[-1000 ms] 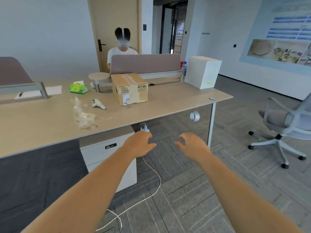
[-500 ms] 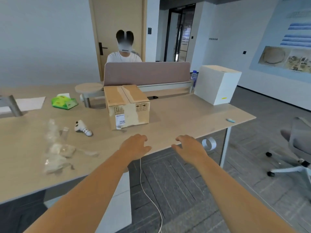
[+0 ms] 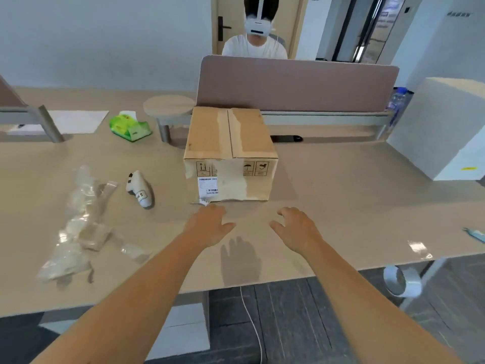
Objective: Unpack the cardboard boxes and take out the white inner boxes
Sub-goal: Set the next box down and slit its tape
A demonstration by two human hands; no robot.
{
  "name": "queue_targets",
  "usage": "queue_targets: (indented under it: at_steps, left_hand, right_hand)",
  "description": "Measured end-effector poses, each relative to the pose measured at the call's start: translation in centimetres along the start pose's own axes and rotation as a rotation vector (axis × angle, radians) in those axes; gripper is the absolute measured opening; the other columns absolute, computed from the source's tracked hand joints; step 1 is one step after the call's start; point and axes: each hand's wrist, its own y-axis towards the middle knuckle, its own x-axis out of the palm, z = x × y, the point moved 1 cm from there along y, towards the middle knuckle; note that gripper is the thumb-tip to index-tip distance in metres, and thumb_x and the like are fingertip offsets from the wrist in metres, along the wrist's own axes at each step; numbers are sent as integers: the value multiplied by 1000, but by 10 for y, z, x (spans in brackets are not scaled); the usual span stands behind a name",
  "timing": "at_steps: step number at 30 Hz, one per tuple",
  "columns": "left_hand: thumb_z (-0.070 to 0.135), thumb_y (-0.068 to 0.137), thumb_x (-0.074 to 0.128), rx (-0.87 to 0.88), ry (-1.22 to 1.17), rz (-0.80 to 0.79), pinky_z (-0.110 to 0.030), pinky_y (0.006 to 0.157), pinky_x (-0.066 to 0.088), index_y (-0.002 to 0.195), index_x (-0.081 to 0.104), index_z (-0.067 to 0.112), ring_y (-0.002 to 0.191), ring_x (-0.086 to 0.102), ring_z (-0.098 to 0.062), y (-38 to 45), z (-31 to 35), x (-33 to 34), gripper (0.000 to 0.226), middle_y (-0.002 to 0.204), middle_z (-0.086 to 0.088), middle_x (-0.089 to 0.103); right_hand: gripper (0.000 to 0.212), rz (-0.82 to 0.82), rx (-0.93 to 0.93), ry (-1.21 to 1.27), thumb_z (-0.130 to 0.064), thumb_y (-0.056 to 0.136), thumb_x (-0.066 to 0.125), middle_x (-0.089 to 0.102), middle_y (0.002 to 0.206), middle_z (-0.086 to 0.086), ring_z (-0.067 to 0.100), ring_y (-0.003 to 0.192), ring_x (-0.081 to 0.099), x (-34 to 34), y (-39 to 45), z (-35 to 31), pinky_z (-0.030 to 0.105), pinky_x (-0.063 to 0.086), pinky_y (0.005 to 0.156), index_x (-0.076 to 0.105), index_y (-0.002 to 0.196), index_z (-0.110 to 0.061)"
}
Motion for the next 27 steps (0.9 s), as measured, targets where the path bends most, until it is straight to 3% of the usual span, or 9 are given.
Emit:
queue_targets:
  at_steps: [4, 8, 12, 16, 18, 21, 24, 27]
  left_hand:
    - [39, 91, 53, -194, -218, 160, -34, 102, 32, 138, 37, 10, 128, 39, -24, 40, -2, 1, 57, 141, -6, 40]
    - [34, 85, 63, -335, -463, 379, -34, 106, 26, 143, 25, 5, 133, 28, -28, 71, -13, 3, 75, 145, -13, 31]
    - [22, 76, 75, -406, -709, 649, -21, 102, 24, 142, 23, 3, 132, 29, -22, 100, -34, 16, 86, 141, -13, 29]
    - [16, 72, 78, -434, -822, 856, -14, 97, 25, 135, 26, 0, 125, 34, -20, 120, -54, 32, 83, 135, -14, 28]
    - [19, 73, 78, -445, -901, 865, -18, 100, 27, 137, 21, 2, 126, 34, -20, 129, -65, 37, 87, 139, -12, 27]
    - [12, 74, 76, -406, -1087, 781, -19, 102, 32, 142, 17, 7, 127, 40, -16, 142, -77, 40, 90, 140, -7, 37]
    - [3, 72, 74, -339, -1198, 704, -21, 86, 52, 130, 36, 3, 99, 61, -7, 154, -86, 43, 69, 109, 2, 60]
    - [8, 70, 76, -351, -1216, 705, -24, 81, 55, 120, 52, 0, 93, 64, -9, 161, -92, 48, 56, 101, 2, 65]
  right_hand:
    - [52, 22, 30, 215, -32, 91, 52, 43, 137, 10, 25, 127, 39, 1, 65, 15, 34, 33, 103, 39, 133, -6]
    - [68, 61, 76, 499, -30, 85, 62, 34, 143, 8, 23, 134, 31, 10, 113, 23, 35, 30, 106, 29, 141, -9]
    - [82, 87, 109, 714, -27, 77, 72, 30, 146, 5, 23, 135, 30, 29, 156, 24, 42, 34, 108, 25, 143, -12]
    - [58, 165, 63, 938, -12, 68, 80, 53, 104, -18, 5, 103, 55, 46, 185, 22, 36, 47, 96, 43, 109, -27]
    - [69, 148, 60, 1020, -19, 59, 81, 55, 103, -19, 0, 98, 55, 55, 192, 20, 39, 49, 91, 41, 115, -25]
    - [83, 166, 79, 1105, -23, 52, 75, 59, 105, -15, 9, 103, 58, 67, 199, 19, 50, 50, 92, 38, 125, -17]
    - [80, 218, 93, 1152, -21, 50, 76, 60, 102, -15, 14, 104, 60, 73, 203, 17, 53, 50, 91, 39, 121, -20]
    - [74, 258, 90, 1175, -23, 49, 78, 62, 102, -13, 13, 101, 61, 78, 206, 18, 52, 50, 90, 43, 115, -22]
